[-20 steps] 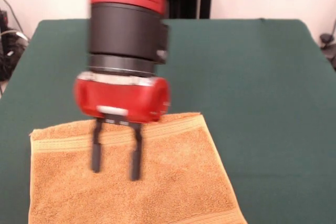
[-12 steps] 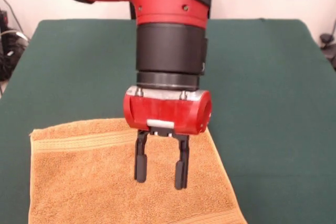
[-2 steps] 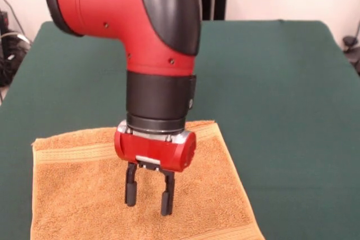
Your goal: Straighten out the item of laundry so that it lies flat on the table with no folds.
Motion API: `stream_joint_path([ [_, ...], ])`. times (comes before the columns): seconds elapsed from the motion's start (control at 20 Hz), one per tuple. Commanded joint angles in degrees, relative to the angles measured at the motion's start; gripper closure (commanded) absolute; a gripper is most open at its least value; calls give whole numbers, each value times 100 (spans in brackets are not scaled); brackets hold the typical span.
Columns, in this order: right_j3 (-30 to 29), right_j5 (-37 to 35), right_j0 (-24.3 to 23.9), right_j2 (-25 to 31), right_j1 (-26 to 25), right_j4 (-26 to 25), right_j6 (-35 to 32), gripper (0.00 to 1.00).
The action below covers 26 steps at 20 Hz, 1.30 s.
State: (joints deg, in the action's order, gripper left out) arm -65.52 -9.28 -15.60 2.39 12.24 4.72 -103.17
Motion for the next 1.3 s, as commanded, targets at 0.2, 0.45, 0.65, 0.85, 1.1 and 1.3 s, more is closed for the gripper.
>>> stream_joint_path([
  [0.2, -403, -1309, -116, 440, 48, -340, 86, 0],
  [0.45, -1066, -1248, -60, 403, 735, -377, -286, 0],
  [0.65, -1130, -1463, 117, 204, 935, -330, -427, 0],
  [0.85, -1569, -1462, 61, 305, 1370, -328, -419, 0],
  [1.1, -1775, -1371, 15, 355, 1559, -396, -362, 0],
  [1.3, -1354, -1106, 101, 271, 1050, -398, -482, 0],
])
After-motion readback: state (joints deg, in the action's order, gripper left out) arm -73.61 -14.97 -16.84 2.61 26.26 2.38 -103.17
